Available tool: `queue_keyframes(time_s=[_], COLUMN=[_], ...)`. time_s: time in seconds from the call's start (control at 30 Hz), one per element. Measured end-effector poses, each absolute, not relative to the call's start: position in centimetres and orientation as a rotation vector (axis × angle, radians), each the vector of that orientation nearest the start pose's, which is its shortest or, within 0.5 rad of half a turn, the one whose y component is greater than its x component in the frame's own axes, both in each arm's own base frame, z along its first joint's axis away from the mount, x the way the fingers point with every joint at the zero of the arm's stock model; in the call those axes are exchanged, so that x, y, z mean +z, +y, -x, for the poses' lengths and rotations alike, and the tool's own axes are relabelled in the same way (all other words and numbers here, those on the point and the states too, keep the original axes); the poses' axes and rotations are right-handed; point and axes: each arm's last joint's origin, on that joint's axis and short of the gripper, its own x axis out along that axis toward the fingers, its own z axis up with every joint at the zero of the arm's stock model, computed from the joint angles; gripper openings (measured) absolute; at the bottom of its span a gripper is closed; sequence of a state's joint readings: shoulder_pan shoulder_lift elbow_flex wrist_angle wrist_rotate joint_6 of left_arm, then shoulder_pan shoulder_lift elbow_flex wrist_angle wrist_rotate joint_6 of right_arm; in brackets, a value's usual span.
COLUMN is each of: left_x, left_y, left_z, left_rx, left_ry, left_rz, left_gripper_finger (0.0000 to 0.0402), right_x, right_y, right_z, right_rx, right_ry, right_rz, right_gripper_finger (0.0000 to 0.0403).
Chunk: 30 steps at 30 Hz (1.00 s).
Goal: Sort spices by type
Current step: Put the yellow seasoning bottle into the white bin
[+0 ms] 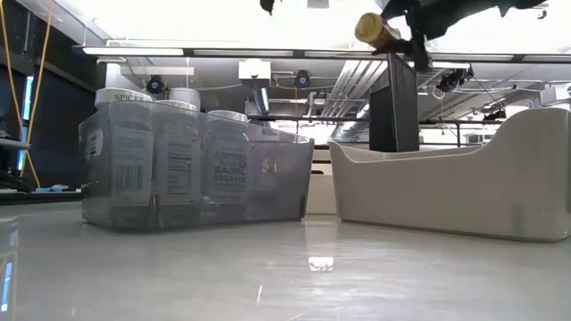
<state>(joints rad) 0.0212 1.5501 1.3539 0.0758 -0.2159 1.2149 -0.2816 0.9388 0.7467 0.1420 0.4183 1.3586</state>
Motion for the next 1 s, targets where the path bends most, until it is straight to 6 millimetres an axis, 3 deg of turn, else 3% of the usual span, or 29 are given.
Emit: queue_keyframes(time_s=[0.2,0.43,0.73,1.0], left_x=[35.0,33.0,33.9,33.5], left_y=[2.5,3.3,2.9,2.9], left_z=[-38.5,-39.9,-40.3,-40.8], left_rx=[0.208,0.277,0.336,0.346], left_ry=[0.316,0.436,0.316,0.303], left_rz=[-1.226,-1.376,-1.339,-1.386], left_gripper_finger=[0.0251,0.0251,0.0251,0.0251], right_x=[32.1,31.7,32.3,33.0], right_y=[-5.9,-5.8,-5.6,-4.6], right_z=[-22.0,-23.3,-23.3,-23.9], right_rx=[-0.519,-0.491,-0.414,-0.458], right_ry=[-0.446,-0.477,-0.526,-0.555], right_rz=[-1.362,-1.377,-1.431,-1.443], right_gripper_finger=[0.0196,0.0196,0.0196,0.0196])
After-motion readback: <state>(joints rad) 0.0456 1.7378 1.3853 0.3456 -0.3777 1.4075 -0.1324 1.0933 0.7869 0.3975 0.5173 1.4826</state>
